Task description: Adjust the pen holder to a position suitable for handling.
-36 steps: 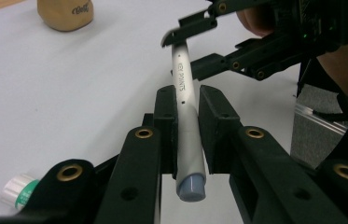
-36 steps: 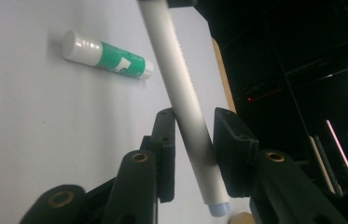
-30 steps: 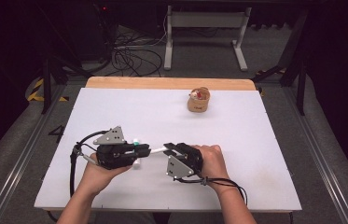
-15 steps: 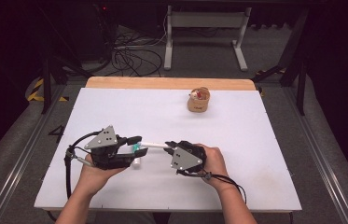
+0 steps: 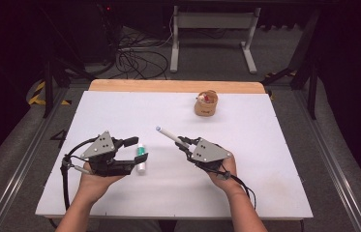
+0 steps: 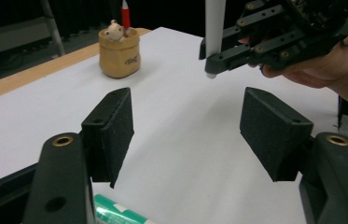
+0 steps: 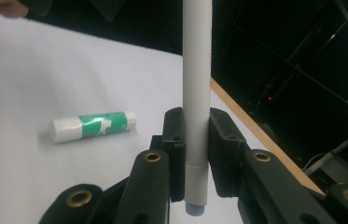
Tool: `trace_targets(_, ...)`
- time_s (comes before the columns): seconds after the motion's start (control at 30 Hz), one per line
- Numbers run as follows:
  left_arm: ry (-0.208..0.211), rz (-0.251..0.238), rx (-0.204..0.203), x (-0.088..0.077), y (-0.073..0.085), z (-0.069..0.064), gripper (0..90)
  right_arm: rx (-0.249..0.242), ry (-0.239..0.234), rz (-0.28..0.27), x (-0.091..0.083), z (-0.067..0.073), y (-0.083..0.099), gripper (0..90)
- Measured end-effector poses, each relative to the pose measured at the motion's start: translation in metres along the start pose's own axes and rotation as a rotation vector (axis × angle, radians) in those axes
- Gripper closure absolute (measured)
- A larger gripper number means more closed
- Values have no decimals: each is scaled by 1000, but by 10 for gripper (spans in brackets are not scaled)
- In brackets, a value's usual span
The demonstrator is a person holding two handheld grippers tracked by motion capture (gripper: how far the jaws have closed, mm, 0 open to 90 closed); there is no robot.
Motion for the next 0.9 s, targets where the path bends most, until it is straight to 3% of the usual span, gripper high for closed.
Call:
trace_targets(0.3,-21,-47,3,-10,-2,4,300,114,36,-69,-7,-13,0,785)
trace_targets(0.47,-26,-49,7,-12,-2,5,289,156,54,-92,-9,-19,1,785)
trace_targets(0.63,-27,-47,17,-12,-1,5,279,231,92,-144,-11,-31,0,785)
trace_targets(0.9,-28,-57,13,-16,-2,6,276,266,149,-157,-16,-53,-1,785)
Point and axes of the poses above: each handheld gripper's, and its own axes: x roughly forward along the jaws, y roughly out of its underside, z roughly to its left, the point moved 6 cm from there along x, roughly forward along the jaws
